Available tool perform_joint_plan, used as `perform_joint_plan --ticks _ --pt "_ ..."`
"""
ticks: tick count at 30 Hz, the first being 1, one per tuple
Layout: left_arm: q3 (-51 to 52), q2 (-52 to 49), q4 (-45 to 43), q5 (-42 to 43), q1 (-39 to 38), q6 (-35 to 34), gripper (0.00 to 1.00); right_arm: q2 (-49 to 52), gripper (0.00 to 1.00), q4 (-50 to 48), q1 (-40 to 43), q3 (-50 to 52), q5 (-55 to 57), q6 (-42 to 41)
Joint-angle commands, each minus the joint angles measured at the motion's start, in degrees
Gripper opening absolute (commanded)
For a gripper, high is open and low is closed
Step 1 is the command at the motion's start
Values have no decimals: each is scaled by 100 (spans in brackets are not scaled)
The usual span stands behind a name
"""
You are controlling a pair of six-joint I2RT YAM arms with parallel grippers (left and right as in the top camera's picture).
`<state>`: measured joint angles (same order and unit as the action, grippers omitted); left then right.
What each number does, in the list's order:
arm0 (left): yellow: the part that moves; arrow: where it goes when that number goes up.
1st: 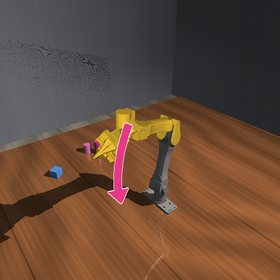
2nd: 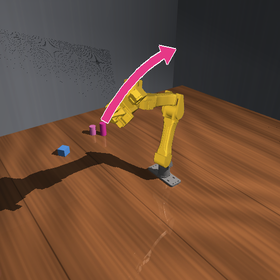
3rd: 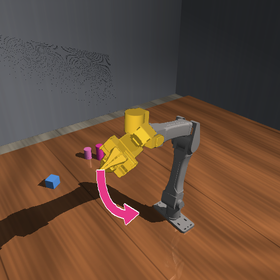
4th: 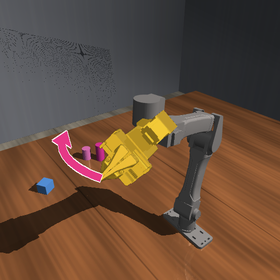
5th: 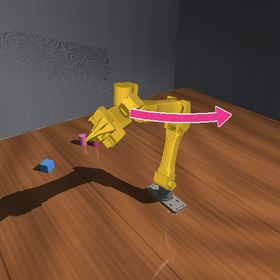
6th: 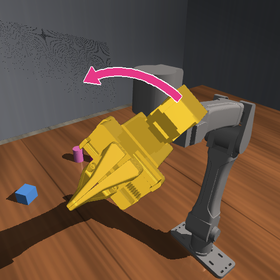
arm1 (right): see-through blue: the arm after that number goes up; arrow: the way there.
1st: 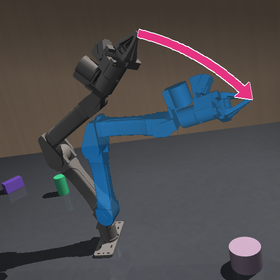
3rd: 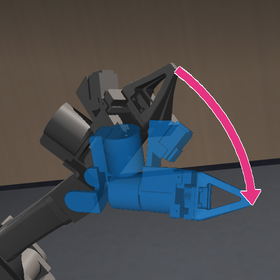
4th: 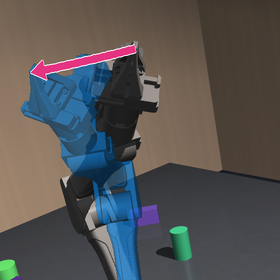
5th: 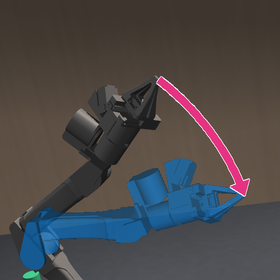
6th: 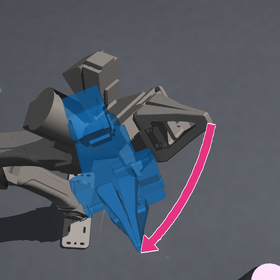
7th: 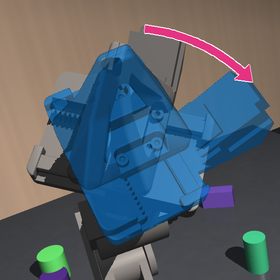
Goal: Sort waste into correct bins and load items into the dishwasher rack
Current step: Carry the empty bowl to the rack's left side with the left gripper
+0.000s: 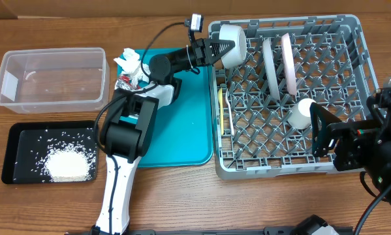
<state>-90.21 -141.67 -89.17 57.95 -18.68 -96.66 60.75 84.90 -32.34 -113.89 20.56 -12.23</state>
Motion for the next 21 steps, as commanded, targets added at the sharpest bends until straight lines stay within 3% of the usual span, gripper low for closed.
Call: perform_joint_plan --ticks 1,15,21 --pt "-57 -413 -170 -415 -90 -625 4 -20 100 -28 -7 -20 59 -42" --pt "-55 -431 -170 -973 -378 -715 4 -20 100 -28 -7 -20 59 -42" --pt "-55 -431 -146 -831 -315 -612 4 -20 100 -28 -7 -20 59 -42"
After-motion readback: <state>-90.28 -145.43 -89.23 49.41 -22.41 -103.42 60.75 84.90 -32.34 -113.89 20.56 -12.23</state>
